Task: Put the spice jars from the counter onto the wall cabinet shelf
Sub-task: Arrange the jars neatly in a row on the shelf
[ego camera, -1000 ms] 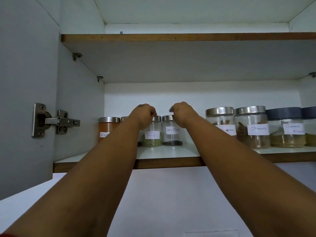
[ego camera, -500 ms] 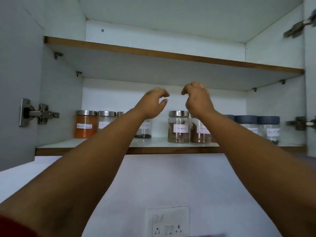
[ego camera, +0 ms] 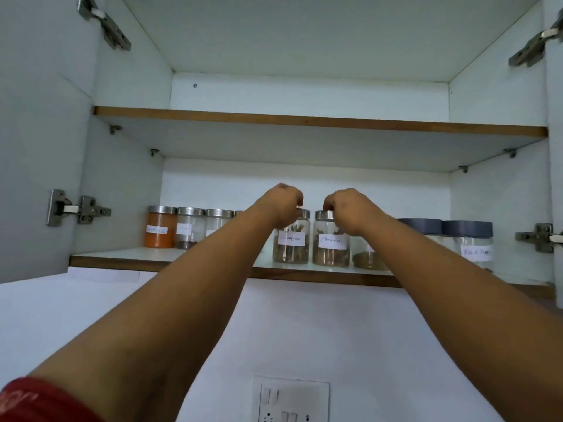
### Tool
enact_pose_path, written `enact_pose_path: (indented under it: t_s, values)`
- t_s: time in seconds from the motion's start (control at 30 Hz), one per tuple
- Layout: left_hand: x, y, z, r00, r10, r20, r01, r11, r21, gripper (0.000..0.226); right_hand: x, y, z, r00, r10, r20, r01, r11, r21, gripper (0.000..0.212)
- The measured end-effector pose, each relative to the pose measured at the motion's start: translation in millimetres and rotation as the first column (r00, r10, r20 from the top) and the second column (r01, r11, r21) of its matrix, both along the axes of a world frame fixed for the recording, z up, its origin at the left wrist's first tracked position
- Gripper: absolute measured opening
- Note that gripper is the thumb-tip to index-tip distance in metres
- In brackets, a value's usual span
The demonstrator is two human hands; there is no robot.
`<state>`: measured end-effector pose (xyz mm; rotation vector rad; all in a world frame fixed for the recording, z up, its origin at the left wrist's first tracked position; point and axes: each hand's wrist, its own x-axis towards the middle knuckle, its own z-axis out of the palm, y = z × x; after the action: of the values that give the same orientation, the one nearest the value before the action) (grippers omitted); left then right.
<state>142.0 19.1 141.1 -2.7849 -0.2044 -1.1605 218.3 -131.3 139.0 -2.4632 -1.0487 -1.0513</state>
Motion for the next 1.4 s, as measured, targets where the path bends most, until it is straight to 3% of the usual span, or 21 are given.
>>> enact_pose_path:
  t_s: [0.27,0.47,0.67,0.87,1.03,1.13,1.23,1.3,1.4]
  values:
    - [28.0,25.4,4.0,0.990,0.093,-0.104,-0.093,0.996,0.009,0.046,40.1,30.1,-0.9,0.995,0.007,-0.099,-0.006,1.000,0.008,0.047]
    - [63.9,66.0,-2.0,0.989,0.062,-0.134,-0.074,0.994,-0.081,0.056,69.8,71.0,1.8,0.987,-0.085,-0.134,0.054,0.975,-0.216,0.060]
    - [95.6,93.5,-9.6,0.998,0.018,-0.064,-0.026,0.992,-0.124,0.053,91.0,98.0,7.2,0.989,-0.137,-0.060,0.115,0.952,-0.283,0.046]
    - [101.6,100.0,-13.4,1.000,0.002,0.008,-0.001,0.996,-0.089,0.047,93.0,99.5,5.4,0.993,-0.109,-0.053,0.096,0.976,-0.198,0.051]
    - [101.1,99.3,-19.7,0.999,0.022,-0.029,-0.023,1.000,-0.011,0.047,87.7,98.6,-7.3,0.992,-0.085,-0.093,0.068,0.983,-0.173,0.057]
    - [95.8,95.8,-21.1,1.000,0.012,0.013,-0.014,0.994,0.107,0.061,80.6,96.8,-13.5,0.991,-0.027,-0.134,0.005,0.988,-0.156,0.074]
    - [92.8,90.2,-19.4,0.991,-0.049,0.123,0.024,0.979,0.201,0.069,66.4,88.6,-11.2,0.987,0.074,-0.142,-0.081,0.996,-0.040,0.091]
    - [91.5,87.0,-20.5,0.975,-0.113,0.193,0.072,0.976,0.208,0.066,54.5,75.2,-7.9,0.984,0.144,-0.108,-0.139,0.989,0.051,0.089]
    - [81.2,78.0,-24.0,0.915,-0.223,0.337,0.163,0.967,0.196,0.056,40.8,40.9,-6.4,0.974,0.227,0.016,-0.224,0.947,0.228,0.069]
